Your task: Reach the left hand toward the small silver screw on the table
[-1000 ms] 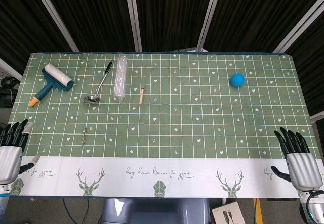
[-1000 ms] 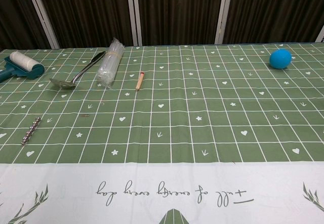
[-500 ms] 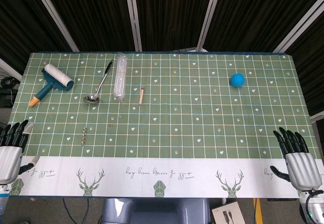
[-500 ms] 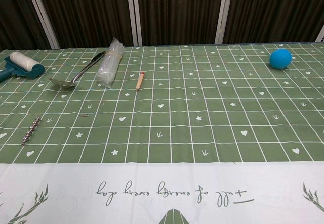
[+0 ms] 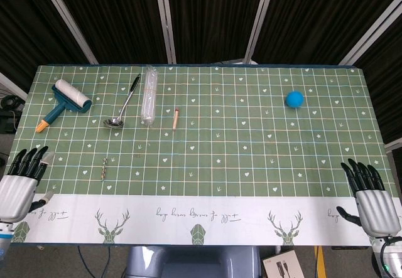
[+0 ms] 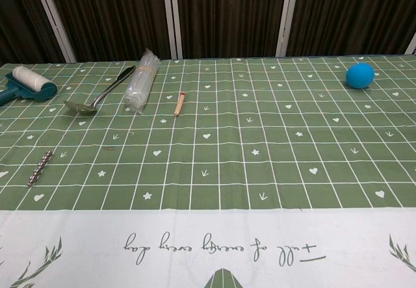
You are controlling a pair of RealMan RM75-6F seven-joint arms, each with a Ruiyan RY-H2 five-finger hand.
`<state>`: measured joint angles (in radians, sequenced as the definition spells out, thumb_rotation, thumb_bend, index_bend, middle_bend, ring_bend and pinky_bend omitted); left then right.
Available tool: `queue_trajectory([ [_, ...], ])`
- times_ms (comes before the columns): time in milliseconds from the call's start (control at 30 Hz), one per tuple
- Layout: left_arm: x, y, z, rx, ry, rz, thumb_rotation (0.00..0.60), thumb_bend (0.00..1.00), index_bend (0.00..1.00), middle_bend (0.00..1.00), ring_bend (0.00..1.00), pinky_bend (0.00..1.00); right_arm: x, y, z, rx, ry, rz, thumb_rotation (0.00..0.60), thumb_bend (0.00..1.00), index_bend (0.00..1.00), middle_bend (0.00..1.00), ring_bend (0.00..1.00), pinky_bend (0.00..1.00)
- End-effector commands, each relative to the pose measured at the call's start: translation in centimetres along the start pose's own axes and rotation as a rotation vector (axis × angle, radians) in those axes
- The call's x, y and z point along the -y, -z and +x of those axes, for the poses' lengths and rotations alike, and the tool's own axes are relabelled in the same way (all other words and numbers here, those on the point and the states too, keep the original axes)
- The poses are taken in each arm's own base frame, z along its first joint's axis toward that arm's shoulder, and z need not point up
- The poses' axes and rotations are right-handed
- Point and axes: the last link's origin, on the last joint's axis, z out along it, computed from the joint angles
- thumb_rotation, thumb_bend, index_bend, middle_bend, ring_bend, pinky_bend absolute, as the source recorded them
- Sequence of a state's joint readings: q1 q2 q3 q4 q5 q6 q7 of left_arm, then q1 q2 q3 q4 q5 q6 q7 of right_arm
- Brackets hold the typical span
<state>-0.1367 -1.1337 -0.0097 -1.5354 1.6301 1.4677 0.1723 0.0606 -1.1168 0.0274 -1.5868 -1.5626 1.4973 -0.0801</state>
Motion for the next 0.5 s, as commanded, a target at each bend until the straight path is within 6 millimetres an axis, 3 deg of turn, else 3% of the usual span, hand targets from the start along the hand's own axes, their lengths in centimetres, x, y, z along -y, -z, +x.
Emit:
queue_trajectory([
  [33,0.7,-1.6,0.7,0.032,-0.052,-0.081,0.600,0.20,0.22,0.00,0.00,0.00,0.1,-0.1,-0.1,0.002,0.003,0.003,0.600,0.05,0.00,0.00,0.00,0.05],
  [233,1.2,-4.5,1.9,0.112,-0.127,-0.192,0.600,0.21,0.37,0.00,0.00,0.00,0.4,-0.3,-0.3,0.005,0.008,0.011,0.600,0.05,0.00,0.00,0.00,0.05],
  [500,1.1,-6.0,1.0,0.196,-0.312,-0.335,0.600,0.23,0.41,0.00,0.00,0.00,0.3,-0.3,-0.3,0.004,0.006,0.008,0.600,0.05,0.00,0.00,0.00,0.05],
])
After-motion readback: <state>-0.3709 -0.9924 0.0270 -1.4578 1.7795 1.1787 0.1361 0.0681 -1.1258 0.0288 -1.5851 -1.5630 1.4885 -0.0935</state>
